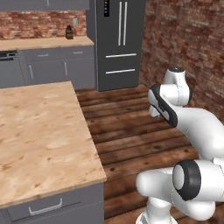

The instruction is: Put the corn and mushroom in the pot. Retrieve the spatula and lightly stir the vegetables in the pot.

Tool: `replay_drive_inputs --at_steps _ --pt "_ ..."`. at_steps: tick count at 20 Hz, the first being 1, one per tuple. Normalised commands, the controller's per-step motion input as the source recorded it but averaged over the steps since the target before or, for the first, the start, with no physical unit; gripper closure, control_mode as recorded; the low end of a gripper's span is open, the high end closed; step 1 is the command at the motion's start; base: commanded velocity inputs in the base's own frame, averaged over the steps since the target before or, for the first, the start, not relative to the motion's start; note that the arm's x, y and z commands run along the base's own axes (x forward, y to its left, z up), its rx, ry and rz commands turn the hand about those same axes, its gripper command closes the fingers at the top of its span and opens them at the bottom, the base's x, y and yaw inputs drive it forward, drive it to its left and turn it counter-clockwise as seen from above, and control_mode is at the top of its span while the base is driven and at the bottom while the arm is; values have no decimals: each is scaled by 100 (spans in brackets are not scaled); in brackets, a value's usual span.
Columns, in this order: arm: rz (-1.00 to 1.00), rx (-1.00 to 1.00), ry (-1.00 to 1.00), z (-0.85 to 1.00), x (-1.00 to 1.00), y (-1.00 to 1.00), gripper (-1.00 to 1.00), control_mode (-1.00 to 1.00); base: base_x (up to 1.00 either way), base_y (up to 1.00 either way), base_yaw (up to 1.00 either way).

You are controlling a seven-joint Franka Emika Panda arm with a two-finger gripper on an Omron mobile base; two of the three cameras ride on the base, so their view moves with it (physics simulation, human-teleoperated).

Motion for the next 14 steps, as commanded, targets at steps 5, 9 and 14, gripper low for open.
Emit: replay_drive_inputs --at_steps 5,9,14 --pt "0 0 0 0 0 0 -100 100 80 -31 0" --pt "0 0 0 0 0 0 -100 100 99 0 0" --pt "0 0 0 0 0 0 -100 100 100 -3 0"
